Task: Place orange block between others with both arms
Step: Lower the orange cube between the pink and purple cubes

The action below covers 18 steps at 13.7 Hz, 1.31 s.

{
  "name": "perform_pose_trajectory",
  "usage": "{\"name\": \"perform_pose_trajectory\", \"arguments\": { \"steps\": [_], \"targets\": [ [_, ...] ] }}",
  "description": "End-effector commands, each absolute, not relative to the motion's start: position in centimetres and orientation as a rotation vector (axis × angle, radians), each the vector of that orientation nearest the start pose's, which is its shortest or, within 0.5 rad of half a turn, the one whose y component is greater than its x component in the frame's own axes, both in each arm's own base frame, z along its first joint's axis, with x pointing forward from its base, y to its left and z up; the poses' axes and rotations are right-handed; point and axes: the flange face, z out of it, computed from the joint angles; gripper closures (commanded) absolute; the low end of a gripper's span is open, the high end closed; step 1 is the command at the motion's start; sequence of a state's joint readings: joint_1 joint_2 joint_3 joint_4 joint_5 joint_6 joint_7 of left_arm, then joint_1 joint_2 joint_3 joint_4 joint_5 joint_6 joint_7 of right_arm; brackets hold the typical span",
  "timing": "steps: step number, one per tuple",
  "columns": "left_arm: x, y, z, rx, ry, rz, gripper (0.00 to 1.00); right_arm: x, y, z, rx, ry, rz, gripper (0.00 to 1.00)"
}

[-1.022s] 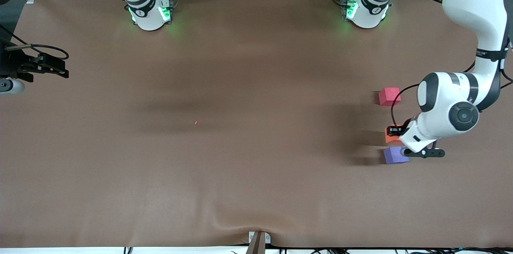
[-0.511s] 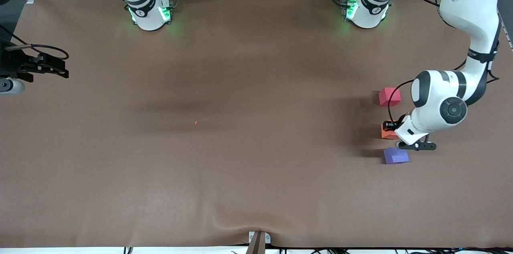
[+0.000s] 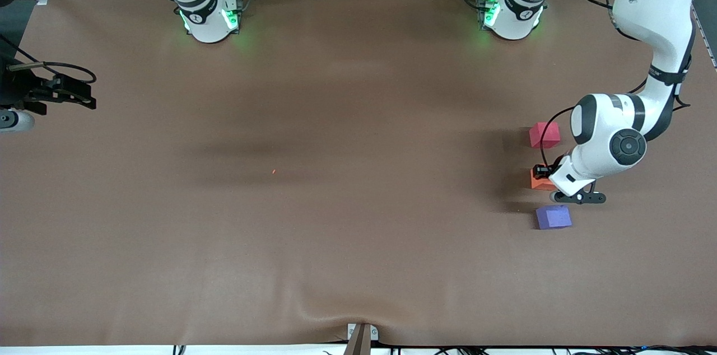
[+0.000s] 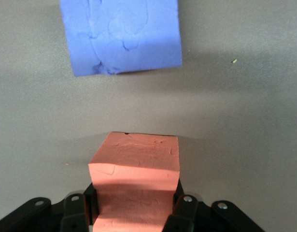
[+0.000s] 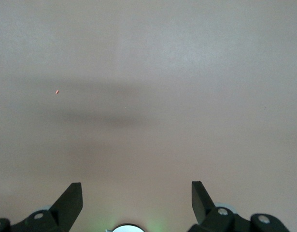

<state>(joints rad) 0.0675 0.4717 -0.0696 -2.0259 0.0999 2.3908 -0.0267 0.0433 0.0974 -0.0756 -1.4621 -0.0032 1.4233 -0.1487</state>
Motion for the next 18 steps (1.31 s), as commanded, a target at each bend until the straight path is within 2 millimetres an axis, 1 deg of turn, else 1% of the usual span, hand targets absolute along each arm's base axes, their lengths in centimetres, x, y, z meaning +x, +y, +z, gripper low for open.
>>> {"name": "perform_pose_trajectory", "arguments": {
  "steps": [1,10,14,18],
  "targets": [
    [58.28,0.30,21.13,-3.083,0.069,0.146,1.00,56.91,-1.53,61.01,-3.134,-0.186,0.208,0.00],
    [58.26,0.40,21.06,-3.082,0.059,0.153,1.00,56.91,-1.53,61.01,-3.134,-0.186,0.208,0.00],
    [58.32,0.41,21.14,-3.080,0.016,0.154,1.00,56.93,-0.82,61.08,-3.133,-0.203,0.206,0.00],
    [58.25,0.41,21.01,-3.079,0.016,0.163,1.00,56.93,-0.91,61.08,-3.133,-0.201,0.206,0.00]
  ]
}}
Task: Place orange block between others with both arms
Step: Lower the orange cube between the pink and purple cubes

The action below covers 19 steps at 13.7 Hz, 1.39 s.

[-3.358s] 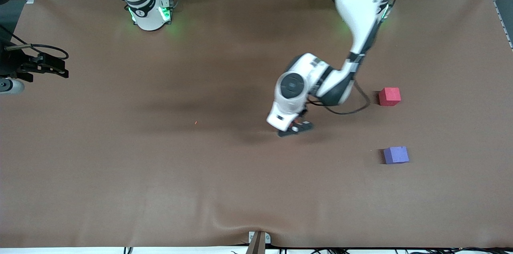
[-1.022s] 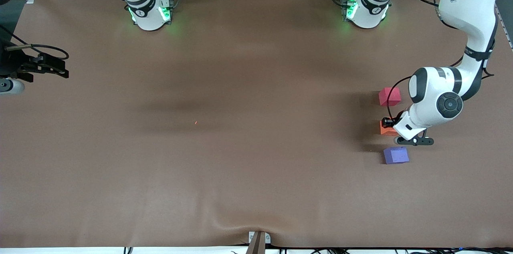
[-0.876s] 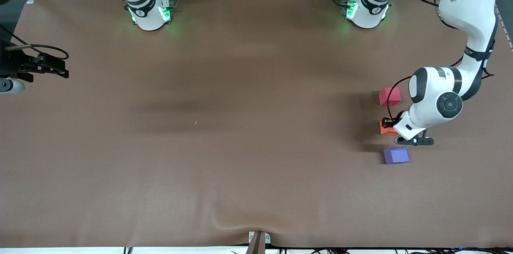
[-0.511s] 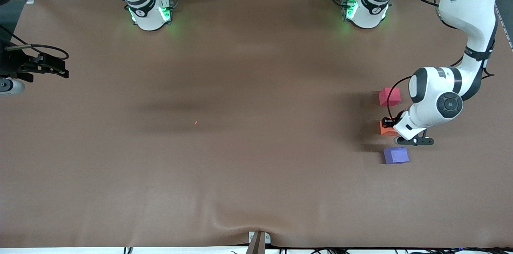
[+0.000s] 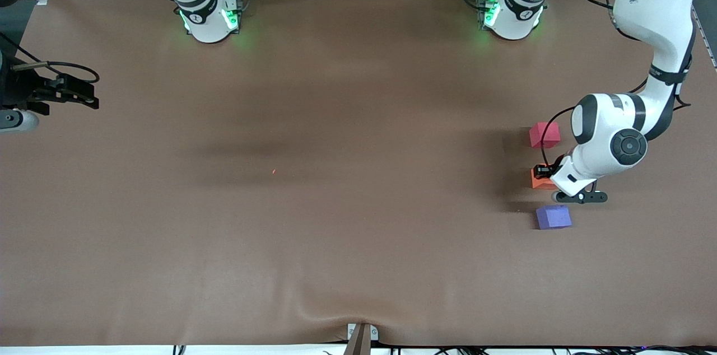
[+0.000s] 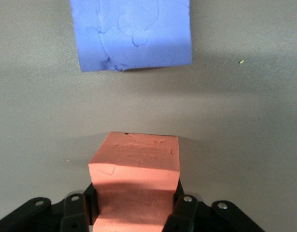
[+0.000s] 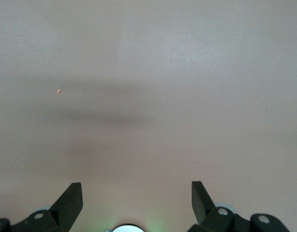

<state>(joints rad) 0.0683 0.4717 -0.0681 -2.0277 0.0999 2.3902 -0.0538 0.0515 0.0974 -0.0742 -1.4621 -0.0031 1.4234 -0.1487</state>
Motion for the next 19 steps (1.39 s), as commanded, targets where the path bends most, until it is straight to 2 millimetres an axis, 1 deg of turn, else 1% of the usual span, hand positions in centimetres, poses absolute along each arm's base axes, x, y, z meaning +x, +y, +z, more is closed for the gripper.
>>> {"name": "perform_pose_trajectory", "arguments": {
  "steps": [1,3,5,6,7,8,11,12,14,15,16,17,18,19],
  "targets": [
    [58.2,0.4,20.9,-3.078,0.018,0.165,1.00,56.9,-0.9,61.1,-3.133,-0.201,0.206,0.00],
    [58.2,0.6,20.8,-3.075,0.017,0.168,1.00,56.9,-0.9,61.1,-3.133,-0.201,0.206,0.00],
    [58.4,0.7,21.0,-3.045,0.066,0.157,0.98,56.9,-0.9,61.1,-3.133,-0.201,0.206,0.00],
    [58.5,0.7,21.0,-3.045,0.066,0.154,0.90,56.9,-0.8,61.2,-3.133,-0.203,0.203,0.00],
    [58.6,0.6,21.0,-3.046,0.063,0.152,0.74,56.9,-0.8,61.2,-3.135,-0.203,0.204,0.00],
    [58.7,0.7,21.1,-3.046,0.044,0.148,0.68,56.9,-0.9,61.2,-3.135,-0.201,0.204,0.00],
    [59.0,0.3,21.4,-3.045,0.009,0.134,0.68,56.9,-1.1,61.4,-3.136,-0.199,0.194,0.00],
    [59.1,0.2,21.5,-3.046,0.007,0.129,0.62,56.9,-1.1,61.5,-3.136,-0.196,0.194,0.00],
    [59.8,0.3,22.2,-3.049,0.005,0.104,0.31,56.8,-1.1,61.5,-3.135,-0.196,0.206,0.00],
    [59.9,0.3,22.4,-3.051,0.001,0.097,0.14,56.7,-1.2,61.5,-3.134,-0.193,0.211,0.00],
    [60.1,0.2,22.7,-3.054,-0.001,0.088,0.00,56.7,-1.2,61.6,-3.134,-0.196,0.208,0.00],
    [60.3,0.1,22.8,-3.056,-0.001,0.083,0.00,56.5,-1.2,61.7,-3.133,-0.196,0.211,0.00],
    [60.6,-0.2,23.3,-3.058,0.000,0.078,0.00,56.1,-1.2,61.7,-3.126,-0.195,0.253,0.00],
    [61.0,-0.4,23.9,-3.057,0.000,0.090,0.00,55.5,-1.2,62.1,-3.120,-0.187,0.301,0.00]
  ]
}}
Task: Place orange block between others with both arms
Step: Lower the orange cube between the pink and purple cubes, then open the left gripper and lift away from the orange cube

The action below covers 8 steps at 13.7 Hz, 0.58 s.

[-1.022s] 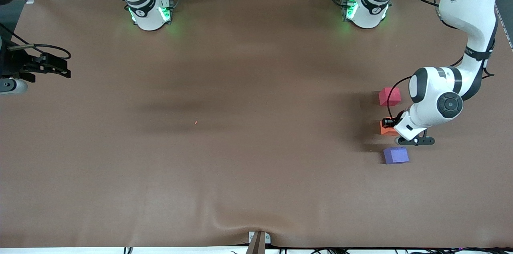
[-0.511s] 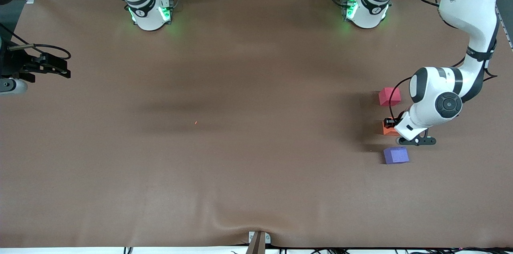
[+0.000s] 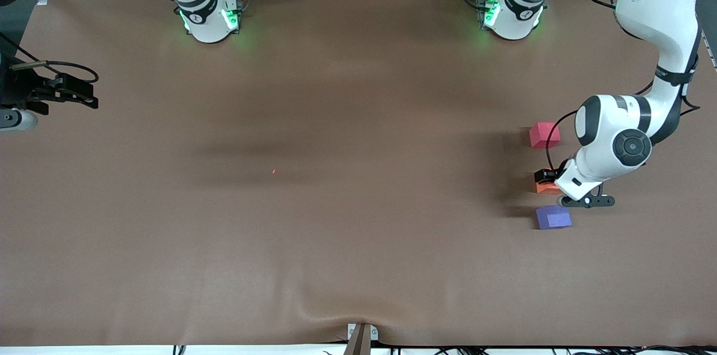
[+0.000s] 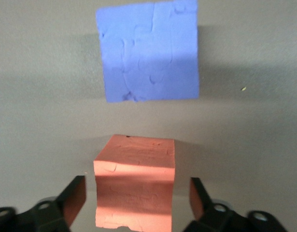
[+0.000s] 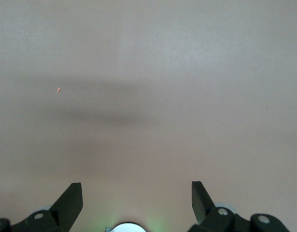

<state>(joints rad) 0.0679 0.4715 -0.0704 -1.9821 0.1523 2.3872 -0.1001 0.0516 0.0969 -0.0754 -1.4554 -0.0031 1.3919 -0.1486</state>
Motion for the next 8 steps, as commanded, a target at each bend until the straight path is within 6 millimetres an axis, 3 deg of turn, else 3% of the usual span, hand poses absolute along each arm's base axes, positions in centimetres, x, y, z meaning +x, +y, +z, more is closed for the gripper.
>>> {"name": "perform_pose_trajectory", "arguments": {
  "steps": [1,3,6,8],
  "targets": [
    [61.6,-0.4,25.2,-3.053,-0.006,0.098,0.00,55.0,-1.5,62.8,-3.116,-0.179,0.334,0.00],
    [63.1,-0.9,28.9,-3.067,-0.032,0.152,0.00,54.4,-2.4,63.2,-3.106,-0.151,0.388,0.00],
    [65.2,-0.8,37.4,-3.080,-0.066,0.125,0.00,54.0,-2.7,63.1,-3.100,-0.140,0.429,0.00],
    [65.5,-1.1,43.2,-3.078,-0.062,0.105,0.00,53.9,-2.5,63.3,-3.099,-0.148,0.421,0.00]
  ]
}}
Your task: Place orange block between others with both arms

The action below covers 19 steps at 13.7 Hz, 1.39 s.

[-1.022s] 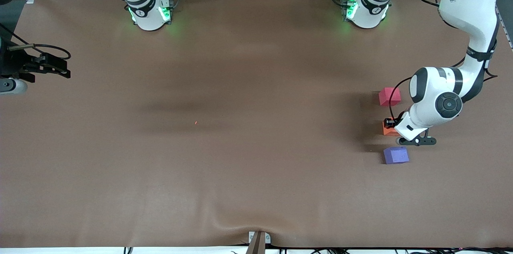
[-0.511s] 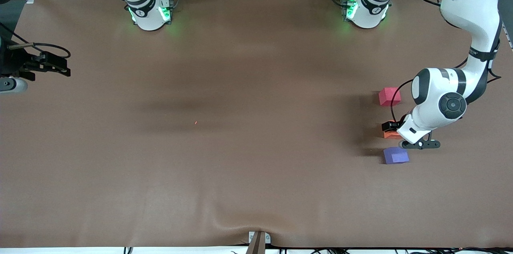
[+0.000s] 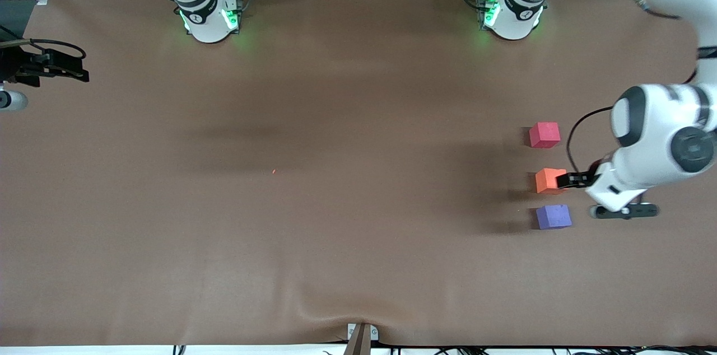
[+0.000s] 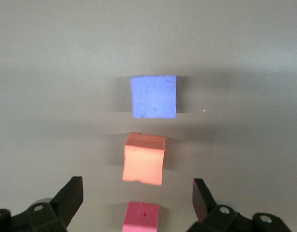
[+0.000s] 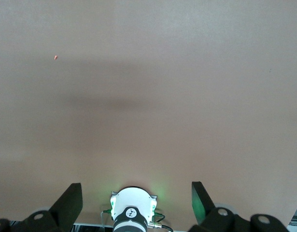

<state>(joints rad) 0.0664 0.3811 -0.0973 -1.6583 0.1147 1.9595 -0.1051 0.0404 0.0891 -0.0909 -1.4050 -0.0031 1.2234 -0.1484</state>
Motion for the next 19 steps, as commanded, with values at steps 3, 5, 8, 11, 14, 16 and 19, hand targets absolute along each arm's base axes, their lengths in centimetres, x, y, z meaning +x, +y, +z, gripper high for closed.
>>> {"name": "perform_pose_trajectory", "arguments": {
  "steps": [3,5,8,11,14,16,19],
  "targets": [
    [64.2,-1.7,51.4,-3.074,-0.061,0.024,0.00,53.2,-2.2,64.0,-3.105,-0.159,0.398,0.00],
    [62.1,-2.5,56.0,-3.072,-0.047,-0.033,0.00,53.1,-2.6,63.5,-3.108,-0.150,0.384,0.00],
    [59.2,-5.2,60.6,-3.142,-0.034,-0.060,0.00,53.2,-2.8,63.9,-3.129,-0.144,0.225,0.00],
    [57.8,-6.5,62.5,-3.157,-0.006,-0.075,0.00,52.8,-3.1,63.5,-3.120,-0.133,0.284,0.00],
    [55.9,-6.5,65.2,-3.153,0.007,-0.110,0.00,52.9,-3.4,63.8,-3.123,-0.126,0.267,0.00],
    [55.7,-6.8,65.4,-3.152,0.002,-0.117,0.00,52.9,-3.3,63.9,-3.123,-0.126,0.272,0.00],
    [55.5,-7.8,65.7,-3.152,0.029,-0.125,0.00,52.5,-3.4,64.5,-3.116,-0.121,0.305,0.00]
  ]
}}
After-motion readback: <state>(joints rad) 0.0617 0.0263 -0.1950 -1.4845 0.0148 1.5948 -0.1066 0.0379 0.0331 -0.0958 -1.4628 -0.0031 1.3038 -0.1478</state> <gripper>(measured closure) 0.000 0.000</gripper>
